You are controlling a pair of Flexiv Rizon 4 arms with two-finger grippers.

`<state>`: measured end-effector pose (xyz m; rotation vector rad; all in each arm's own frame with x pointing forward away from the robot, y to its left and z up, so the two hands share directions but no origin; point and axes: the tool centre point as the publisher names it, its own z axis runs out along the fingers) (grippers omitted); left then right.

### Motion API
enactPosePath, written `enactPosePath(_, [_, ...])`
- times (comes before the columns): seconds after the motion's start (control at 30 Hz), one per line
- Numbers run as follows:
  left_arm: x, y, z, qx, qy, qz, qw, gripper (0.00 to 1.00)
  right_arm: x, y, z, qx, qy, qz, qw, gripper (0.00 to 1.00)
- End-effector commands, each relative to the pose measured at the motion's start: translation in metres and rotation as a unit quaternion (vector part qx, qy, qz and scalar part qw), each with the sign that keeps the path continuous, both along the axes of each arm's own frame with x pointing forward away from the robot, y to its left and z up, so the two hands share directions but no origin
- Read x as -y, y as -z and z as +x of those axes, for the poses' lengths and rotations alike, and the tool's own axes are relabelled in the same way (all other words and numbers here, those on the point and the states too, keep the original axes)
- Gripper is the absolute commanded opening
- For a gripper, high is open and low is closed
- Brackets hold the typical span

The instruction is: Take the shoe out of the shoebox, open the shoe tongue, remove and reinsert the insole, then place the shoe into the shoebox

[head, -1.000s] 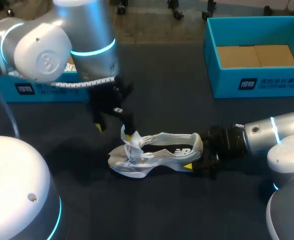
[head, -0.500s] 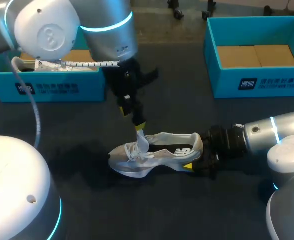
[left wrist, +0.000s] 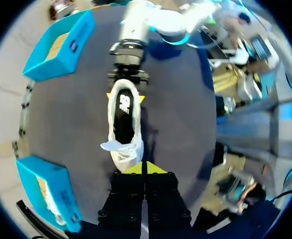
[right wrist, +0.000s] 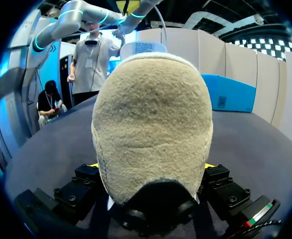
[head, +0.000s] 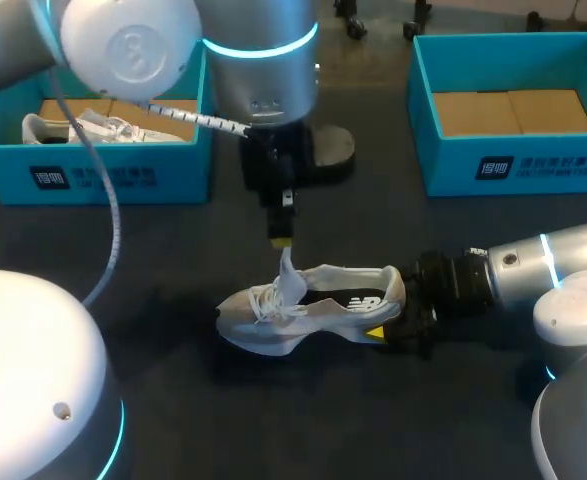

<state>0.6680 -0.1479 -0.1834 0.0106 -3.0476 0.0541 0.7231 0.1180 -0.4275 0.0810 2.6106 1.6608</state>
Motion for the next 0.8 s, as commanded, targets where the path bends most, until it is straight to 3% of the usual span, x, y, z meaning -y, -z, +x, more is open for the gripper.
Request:
enactPosePath(0.03, [0.009,-0.003,0.006,-0.010,0.072,0.051,0.996,0.00,-0.003,0.003,0.002,0.000,0.001,-0.001,1.000,0.00])
enactPosePath(0.47, [0.014,0.003,0.008,0.001,0.059,0.051,0.997,0.00,-0.003,0.003,0.002,0.000,0.001,-0.001,1.000,0.00])
enactPosePath(0.6, [0.030,0.016,0.020,0.003,0.029,-0.010,1.000,0.00,-0.003,0.003,0.002,0.000,0.001,-0.001,1.000,0.00])
enactPosePath(0.8, [0.047,0.031,0.031,0.011,0.014,-0.044,0.999,0.00,-0.003,0.003,0.002,0.000,0.001,-0.001,1.000,0.00])
